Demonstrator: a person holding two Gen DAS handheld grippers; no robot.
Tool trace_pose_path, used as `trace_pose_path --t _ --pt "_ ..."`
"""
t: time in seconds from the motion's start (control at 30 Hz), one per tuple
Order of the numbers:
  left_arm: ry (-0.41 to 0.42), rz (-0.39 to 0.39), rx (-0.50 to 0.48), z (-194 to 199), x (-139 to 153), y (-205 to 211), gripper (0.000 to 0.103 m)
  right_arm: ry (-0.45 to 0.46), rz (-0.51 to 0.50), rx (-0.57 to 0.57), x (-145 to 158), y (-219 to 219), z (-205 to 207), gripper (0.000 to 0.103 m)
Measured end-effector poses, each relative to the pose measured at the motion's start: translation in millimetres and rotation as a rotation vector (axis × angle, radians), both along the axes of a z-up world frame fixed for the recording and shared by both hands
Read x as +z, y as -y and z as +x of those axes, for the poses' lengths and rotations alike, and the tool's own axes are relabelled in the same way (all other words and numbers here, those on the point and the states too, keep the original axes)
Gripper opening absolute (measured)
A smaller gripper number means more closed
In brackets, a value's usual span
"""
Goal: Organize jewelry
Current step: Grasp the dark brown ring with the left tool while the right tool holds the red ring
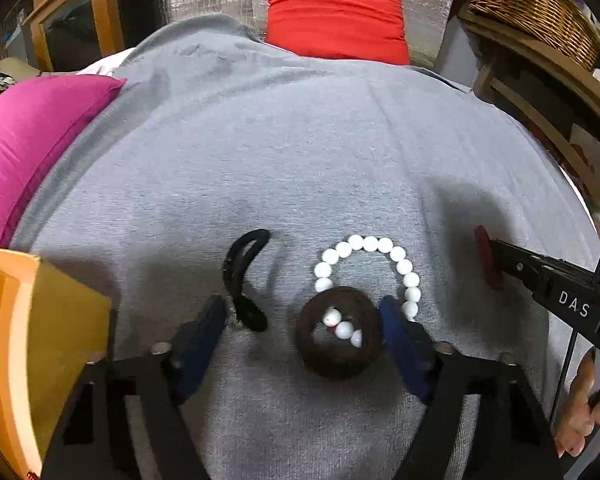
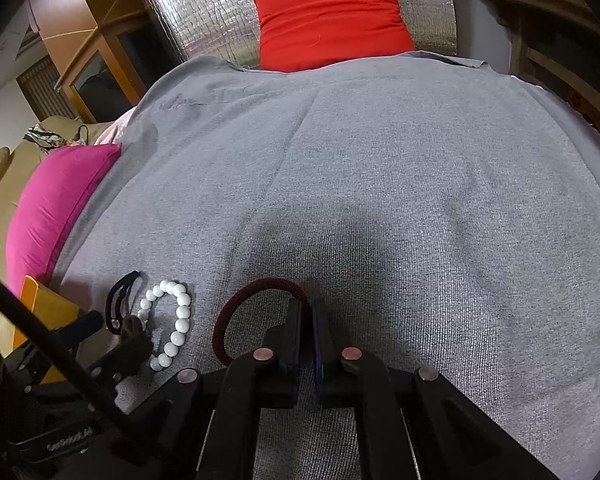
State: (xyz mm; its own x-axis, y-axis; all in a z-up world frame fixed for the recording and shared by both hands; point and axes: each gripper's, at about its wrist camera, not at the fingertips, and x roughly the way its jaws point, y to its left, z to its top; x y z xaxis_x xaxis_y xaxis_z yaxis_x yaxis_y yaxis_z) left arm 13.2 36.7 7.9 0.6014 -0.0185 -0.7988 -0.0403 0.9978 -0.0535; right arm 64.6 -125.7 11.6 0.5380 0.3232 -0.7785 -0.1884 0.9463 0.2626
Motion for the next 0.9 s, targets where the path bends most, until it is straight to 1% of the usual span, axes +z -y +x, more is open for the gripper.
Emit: trace_pose_path --t 0.07,0.1,0.17,0.2,0.23,0.27,0.33,0.37,0.4,0.57,0.7,0.83,0.9 --pt "-0.008 0.006 -0.004 2 -1 1 0.059 0.001 -0.001 0.0 0 0 0 0.006" --pt "-0.006 0.013 -0.004 1 -1 1 0.056 0.002 -0.002 0.0 0 0 0 0.006" --pt "0.002 0.021 -0.007 0 0 2 0.042 0.002 -0.002 -0.001 0 0 0 0.006" --pt "0.007 0.024 -0.007 -1 1 3 0.039 0.003 -0.002 -0.001 1 0 -1 0.006" --pt "0.014 0.023 -0.01 -3 3 3 0.033 0.002 -0.002 0.0 1 0 -1 0.006" --pt "-0.018 0.018 -0.022 -4 5 3 0.026 0.003 -0.003 0.001 1 0 -2 0.006" --pt "-0.005 0.022 -0.025 -10 10 3 0.021 0.005 -0.006 0.004 2 0 -4 0.006" --pt "0.0 0.021 -0.03 -14 11 4 0.014 0.004 -0.005 0.004 3 0 -5 0.006" --pt "0.003 0.014 -0.04 -17 13 4 0.012 0.003 -0.004 0.004 3 0 -6 0.006" --pt "0.003 -0.002 -0.066 -40 15 8 0.011 -0.004 0.012 0.008 6 3 -12 0.006" --pt "0.009 -0.022 -0.06 -56 20 4 0.011 -0.014 0.05 0.007 9 11 -18 0.006" --pt "0.032 -0.031 -0.054 -75 35 2 0.011 -0.02 0.119 0.013 14 20 -23 0.006" --pt "0.05 -0.035 -0.048 -83 46 0 0.011 -0.023 0.176 0.032 20 21 -26 0.006"
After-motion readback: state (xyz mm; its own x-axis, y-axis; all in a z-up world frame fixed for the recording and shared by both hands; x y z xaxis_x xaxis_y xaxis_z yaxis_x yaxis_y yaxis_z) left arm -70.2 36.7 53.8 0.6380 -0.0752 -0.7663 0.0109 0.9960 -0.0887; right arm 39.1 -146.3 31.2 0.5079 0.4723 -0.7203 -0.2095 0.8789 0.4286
